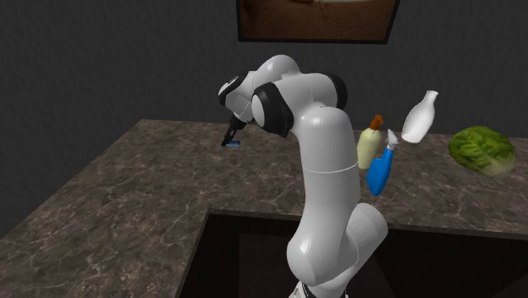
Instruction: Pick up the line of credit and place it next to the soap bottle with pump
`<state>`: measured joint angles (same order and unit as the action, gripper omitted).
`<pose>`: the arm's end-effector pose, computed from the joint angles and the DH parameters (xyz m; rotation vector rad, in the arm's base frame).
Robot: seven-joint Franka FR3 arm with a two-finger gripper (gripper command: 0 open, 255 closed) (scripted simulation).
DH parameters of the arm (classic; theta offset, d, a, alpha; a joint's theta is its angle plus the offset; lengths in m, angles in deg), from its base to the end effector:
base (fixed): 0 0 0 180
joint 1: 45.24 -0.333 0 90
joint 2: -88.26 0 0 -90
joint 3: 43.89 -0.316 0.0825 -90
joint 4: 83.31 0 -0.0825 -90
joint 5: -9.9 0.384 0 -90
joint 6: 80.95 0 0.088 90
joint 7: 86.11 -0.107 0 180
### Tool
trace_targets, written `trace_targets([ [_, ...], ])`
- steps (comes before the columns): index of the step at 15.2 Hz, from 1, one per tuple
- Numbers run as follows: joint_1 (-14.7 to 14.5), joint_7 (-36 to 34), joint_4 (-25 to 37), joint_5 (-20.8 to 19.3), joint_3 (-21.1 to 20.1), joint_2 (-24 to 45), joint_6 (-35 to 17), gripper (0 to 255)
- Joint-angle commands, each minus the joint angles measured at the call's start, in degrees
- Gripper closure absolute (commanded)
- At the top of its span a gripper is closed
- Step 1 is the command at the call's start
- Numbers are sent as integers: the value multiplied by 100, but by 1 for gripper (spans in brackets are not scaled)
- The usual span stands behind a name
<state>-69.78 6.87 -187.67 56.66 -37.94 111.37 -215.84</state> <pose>0.6192 0.2245 0.3327 -2.0593 -1.7456 -0.6226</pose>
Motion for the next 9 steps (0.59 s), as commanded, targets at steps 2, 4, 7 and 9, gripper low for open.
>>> trace_targets([
  [2, -23, -147, 19, -114, 41, -142, 125, 255],
  [4, -34, -244, 53, -188, 66, -221, 213, 255],
  [7, -49, -387, 114, -297, 102, -332, 350, 255],
  [9, -58, -481, 161, -367, 124, -401, 443, 255],
])
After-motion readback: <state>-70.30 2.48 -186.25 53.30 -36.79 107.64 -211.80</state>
